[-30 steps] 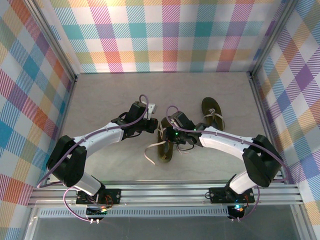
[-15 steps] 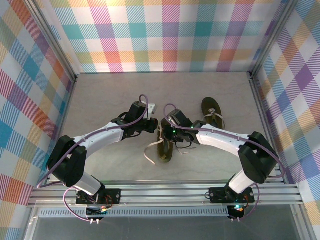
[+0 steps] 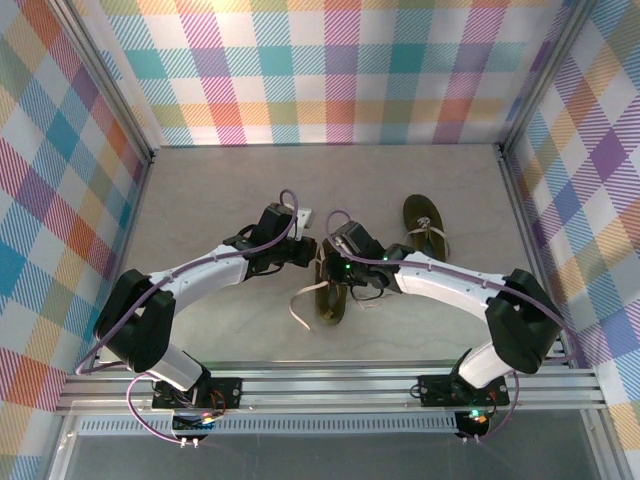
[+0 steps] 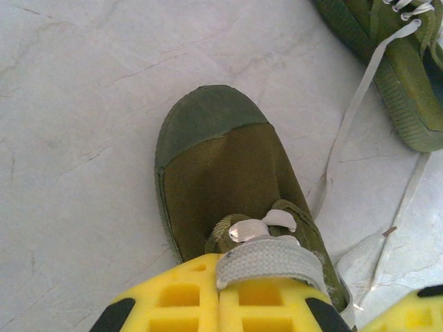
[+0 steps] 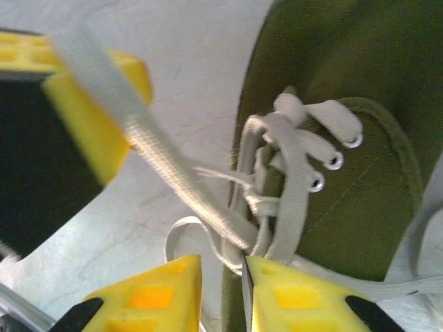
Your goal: Tie the shoes
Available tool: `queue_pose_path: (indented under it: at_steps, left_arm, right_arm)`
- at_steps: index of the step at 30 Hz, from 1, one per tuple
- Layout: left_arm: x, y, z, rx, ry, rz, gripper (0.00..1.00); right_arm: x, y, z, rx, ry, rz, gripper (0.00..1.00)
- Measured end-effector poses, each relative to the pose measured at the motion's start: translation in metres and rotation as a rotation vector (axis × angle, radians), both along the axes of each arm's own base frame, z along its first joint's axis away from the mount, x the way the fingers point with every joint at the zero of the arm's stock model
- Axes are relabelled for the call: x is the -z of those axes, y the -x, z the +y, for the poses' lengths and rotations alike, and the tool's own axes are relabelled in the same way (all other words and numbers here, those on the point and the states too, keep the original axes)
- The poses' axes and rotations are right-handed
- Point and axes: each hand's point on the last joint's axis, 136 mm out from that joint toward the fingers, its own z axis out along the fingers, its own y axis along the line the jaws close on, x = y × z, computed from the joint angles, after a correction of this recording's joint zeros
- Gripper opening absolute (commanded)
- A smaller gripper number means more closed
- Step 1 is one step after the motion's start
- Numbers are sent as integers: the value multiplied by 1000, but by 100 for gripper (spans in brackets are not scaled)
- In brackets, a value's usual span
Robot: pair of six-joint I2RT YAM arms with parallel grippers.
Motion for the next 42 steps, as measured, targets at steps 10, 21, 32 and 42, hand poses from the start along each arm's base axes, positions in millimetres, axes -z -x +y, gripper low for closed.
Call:
queue_pose_path:
  at_steps: [10,21,32,42]
  left_arm:
    - [0,1,-1,7,6,3,0]
    - [0,1,-1,7,6,3,0]
    - [0,2,-2,11,9,6,0]
    - [0,2,-2,12,10,5,0]
  right_arm:
    - [5,1,0,4,21,-3,28]
    - [20,-6,2,19,65,10,34]
    - [31,-10,1,33,113,25,28]
    - [31,-11,0,38,127,26,14]
